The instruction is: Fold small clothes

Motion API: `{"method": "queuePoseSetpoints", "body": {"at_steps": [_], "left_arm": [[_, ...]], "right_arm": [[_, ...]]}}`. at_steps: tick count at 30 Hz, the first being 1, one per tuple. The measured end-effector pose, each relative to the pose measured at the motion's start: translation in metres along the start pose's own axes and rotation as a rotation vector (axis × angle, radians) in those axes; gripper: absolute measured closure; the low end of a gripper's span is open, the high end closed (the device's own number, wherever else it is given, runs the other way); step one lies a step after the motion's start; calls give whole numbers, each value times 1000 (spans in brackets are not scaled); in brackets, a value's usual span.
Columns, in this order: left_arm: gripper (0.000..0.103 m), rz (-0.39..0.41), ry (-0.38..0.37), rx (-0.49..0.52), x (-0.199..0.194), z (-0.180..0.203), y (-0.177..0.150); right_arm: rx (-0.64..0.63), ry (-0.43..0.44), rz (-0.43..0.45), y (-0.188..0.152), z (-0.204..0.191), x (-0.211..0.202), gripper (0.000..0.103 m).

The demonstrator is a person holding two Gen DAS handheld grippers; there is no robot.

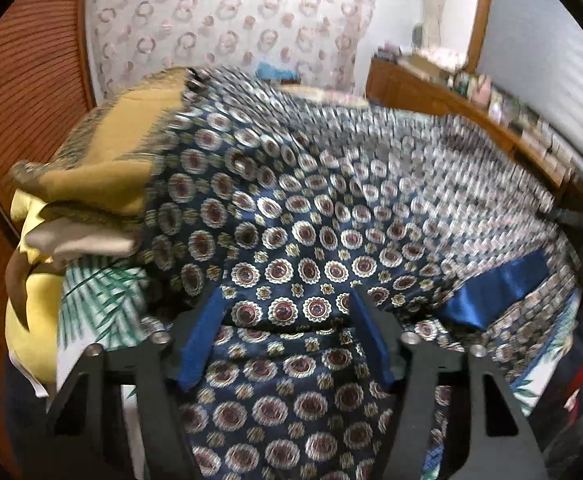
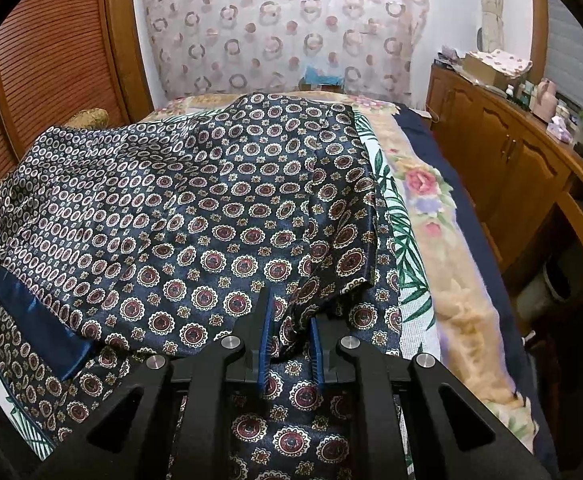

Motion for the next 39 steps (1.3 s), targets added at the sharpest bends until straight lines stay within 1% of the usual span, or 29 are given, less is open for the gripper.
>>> {"method": "queuePoseSetpoints", "body": {"at_steps": [2, 4, 7, 9, 11, 13, 14, 15, 17, 18, 21, 24, 26, 30, 32, 35, 36, 38, 39], "left_arm": [[47, 25, -6, -42, -12, -11, -1], [50, 26, 2, -55, -15, -19, -1], [50, 22, 36, -68, -15, -29, 1], [50, 34, 51, -90, -16, -35, 3], [50, 60, 85, -105, -17, -42, 7], [50, 65, 115, -110, -14, -47, 10], [58, 61, 119, -108, -12, -49, 12], [70, 55, 126, -106, -9, -51, 13], [85, 43, 132, -84, -4, -50, 16], [91, 43, 132, -70, -3, -48, 17], [98, 64, 149, -20, -6, -37, 20], [99, 84, 148, 20, -12, -26, 25], [99, 81, 140, 42, -12, -21, 27], [98, 44, 159, 51, -1, -22, 30], [98, 14, 177, 41, 7, -26, 30], [98, -4, 178, 26, 13, -29, 28], [98, -5, 173, 20, 14, -30, 27], [99, -1, 124, 26, 13, -28, 25], [99, 7, 121, 33, 12, -25, 24]], "right_arm": [[-1, 0, 1, 0, 1, 0, 87], [0, 2, 1, 0, 1, 0, 87], [7, 10, 4, 0, 2, 0, 87], [10, 13, 5, 0, 3, 0, 87], [9, 13, 5, 0, 3, 0, 87], [9, 12, 5, 0, 2, 0, 87], [9, 13, 6, 0, 2, 0, 87], [10, 13, 6, 0, 2, 1, 87], [13, 17, 6, 0, 2, 0, 87], [16, 20, 7, 0, 3, 1, 87], [22, 26, 8, 0, 3, 1, 87], [21, 23, 8, 0, 3, 2, 87], [20, 23, 8, 0, 3, 3, 87], [21, 22, 8, 0, 3, 3, 87], [19, 22, 8, -1, 3, 2, 87], [18, 21, 8, -1, 3, 3, 87], [12, 16, 15, -1, 3, 3, 87], [18, 21, 16, -1, 4, 3, 87], [23, 26, 17, -1, 5, 3, 87]]}}
Point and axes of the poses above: each gripper's, at about its wrist camera, not at the fingertips, and x roughly the way its jaws point, z to its right, y to its top, the point moved 1 cm from there along x, roughly the way its jaws point
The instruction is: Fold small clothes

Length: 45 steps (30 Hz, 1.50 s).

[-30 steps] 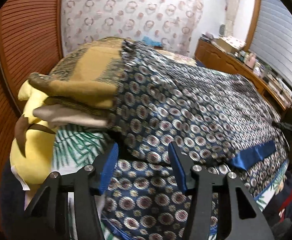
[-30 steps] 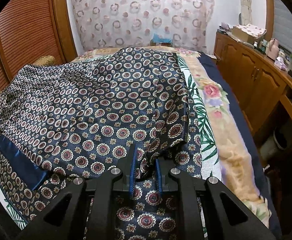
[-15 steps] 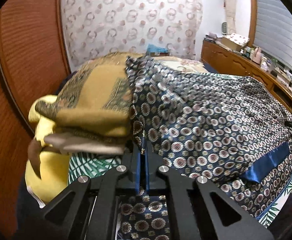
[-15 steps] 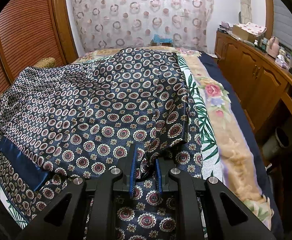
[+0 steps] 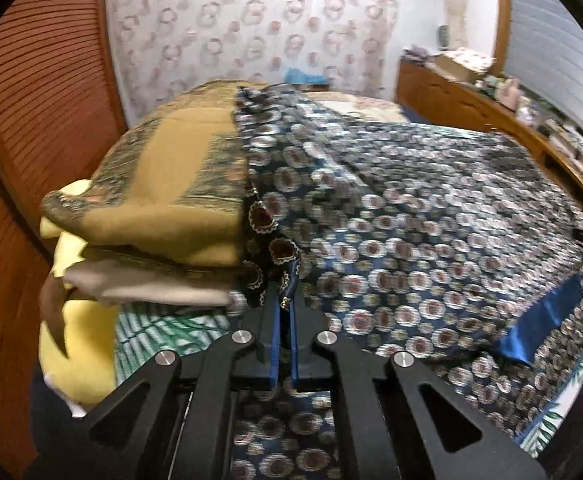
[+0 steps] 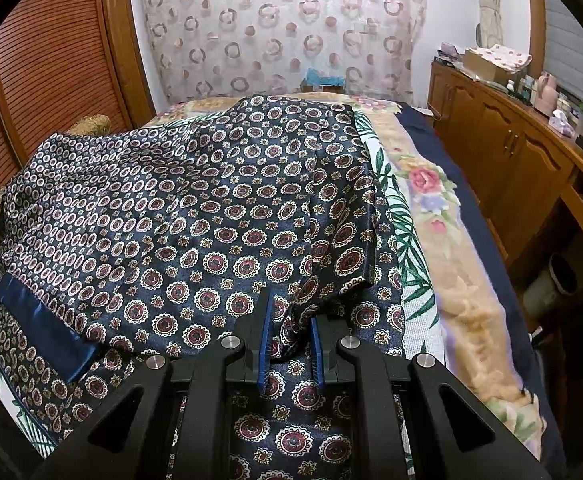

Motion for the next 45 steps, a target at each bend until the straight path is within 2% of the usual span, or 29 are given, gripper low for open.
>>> {"method": "queuePoseSetpoints", "body": {"at_steps": [1, 4, 10, 15, 20, 26, 30, 34, 37, 41, 43, 45], "left_arm": [[100, 13, 4, 14, -3, 4, 0], [101, 55, -5, 32, -16, 13, 3], [101, 159, -41, 3, -52, 18, 19], [101, 221, -59, 9, -81, 24, 26], [101, 272, -87, -30, -106, 16, 28], [101, 211, -65, -56, -104, 4, -3], [101, 136, -43, -93, -84, -6, -33], [101, 66, -10, -118, -59, -14, -50], [101, 49, 11, -112, -52, -13, -57], [100, 72, 9, -102, -57, -12, -57], [91, 88, 23, -97, -61, -12, -56], [74, 104, 17, -103, -64, -12, -56]], "right_arm": [[3, 5, 2, 0, 1, 0, 92], [-17, 35, 9, 1, -3, -2, 97], [-27, 49, 54, 4, -7, -13, 99], [-18, 65, 119, 12, -4, -43, 99], [-22, 63, 155, 12, 1, -72, 100], [-39, 59, 149, -8, 8, -98, 100], [-66, 40, 95, -28, 4, -92, 100], [-53, 22, 39, -36, 6, -77, 100], [-24, 13, 32, -33, 6, -69, 99], [-28, 8, 52, -27, -1, -71, 99], [-42, -2, 74, -26, -6, -78, 97], [-49, -9, 97, -36, -12, -88, 97]]}}
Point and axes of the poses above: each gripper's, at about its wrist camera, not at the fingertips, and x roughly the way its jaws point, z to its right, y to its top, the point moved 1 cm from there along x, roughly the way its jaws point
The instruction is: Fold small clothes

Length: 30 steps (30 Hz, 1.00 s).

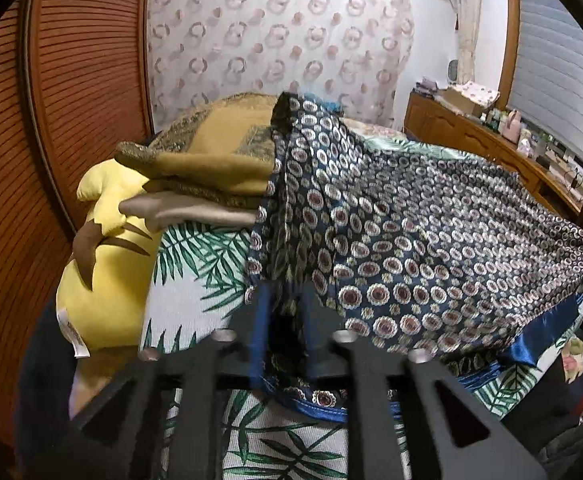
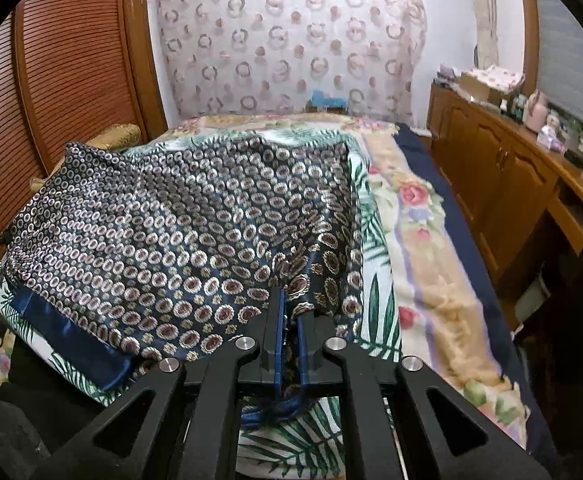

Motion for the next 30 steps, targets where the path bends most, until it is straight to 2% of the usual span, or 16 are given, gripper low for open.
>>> {"method": "queuePoseSetpoints", "body": {"at_steps": [1, 2, 3, 5, 7, 9, 13, 20, 22, 24, 26, 30], "left_arm": [[69, 1, -7, -9, 0, -2, 1], [59, 0, -12, -16, 1, -3, 0], [59, -4, -18, -22, 3, -4, 0], [59, -22, -12, -26, 8, -4, -2], [59, -40, 10, -35, 14, -6, -5], [59, -66, 16, -53, 21, -9, -8], [59, -110, 20, -70, 30, -12, -14], [59, -113, 36, -51, 29, -9, -15], [64, -111, 37, -37, 29, -7, -15], [82, -113, 36, -27, 30, -5, -15], [92, -118, 7, -34, 30, -5, -14], [97, -109, -16, -44, 29, -5, -14]], "right_arm": [[-5, -1, 13, -1, -2, -5, 96], [-8, -5, 21, -3, -4, -5, 96], [-13, -12, 31, -2, -6, -8, 92], [-19, -16, 44, -6, -11, -10, 81], [-26, 1, 47, -8, -18, -9, 58], [-37, 17, 46, -9, -26, -7, 47], [-56, 48, 34, -10, -44, 4, 45], [-116, 96, 14, -7, -79, 26, 45], [-135, 108, 3, -6, -86, 39, 45], [-148, 113, -13, -8, -93, 48, 45], [-163, 115, -30, -11, -99, 59, 45], [-168, 101, -82, -11, -99, 81, 45]]}}
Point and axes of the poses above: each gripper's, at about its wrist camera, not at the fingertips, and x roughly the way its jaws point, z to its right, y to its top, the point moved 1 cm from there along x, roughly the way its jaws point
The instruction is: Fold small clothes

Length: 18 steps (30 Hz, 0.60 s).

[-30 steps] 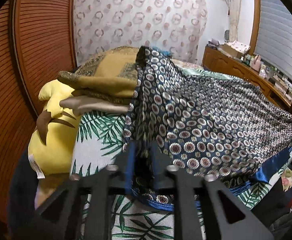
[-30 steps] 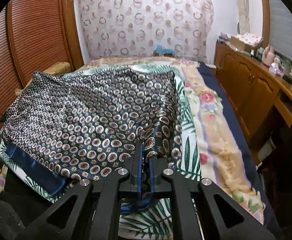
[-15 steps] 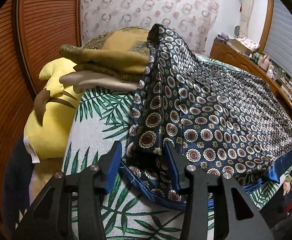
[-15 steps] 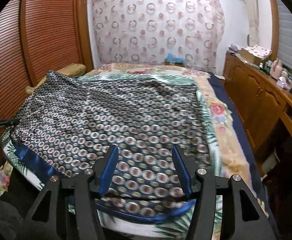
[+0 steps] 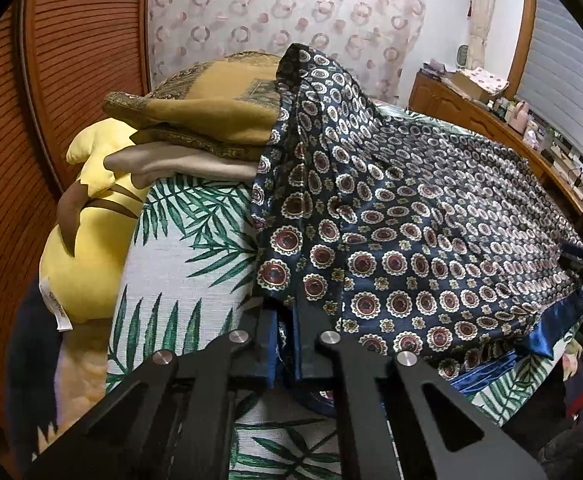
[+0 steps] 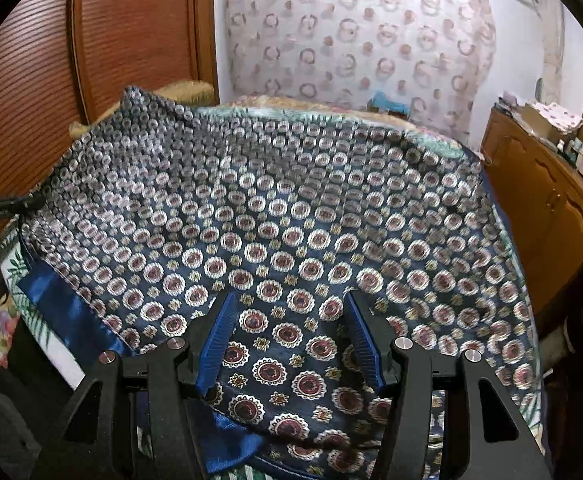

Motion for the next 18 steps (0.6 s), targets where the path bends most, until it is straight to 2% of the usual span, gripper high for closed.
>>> {"method": "queuePoseSetpoints", "body": {"at_steps": [2, 4, 7, 13, 18], "left_arm": [[97, 32, -34, -17, -8, 1, 1], [97, 66, -66, -30, -17, 4, 5], [97, 116, -96, -27, -33, 12, 14], [98, 195, -162, 1, -57, 37, 36], [98, 217, -226, 58, -58, 72, 58]], "right_arm": [[5, -8, -5, -2, 2, 7, 40], [21, -16, 1, -2, 3, 13, 27], [46, -35, 23, -5, 9, 18, 16], [45, -41, 37, -11, 9, 21, 15], [54, -29, 29, -14, 14, 9, 15]]}}
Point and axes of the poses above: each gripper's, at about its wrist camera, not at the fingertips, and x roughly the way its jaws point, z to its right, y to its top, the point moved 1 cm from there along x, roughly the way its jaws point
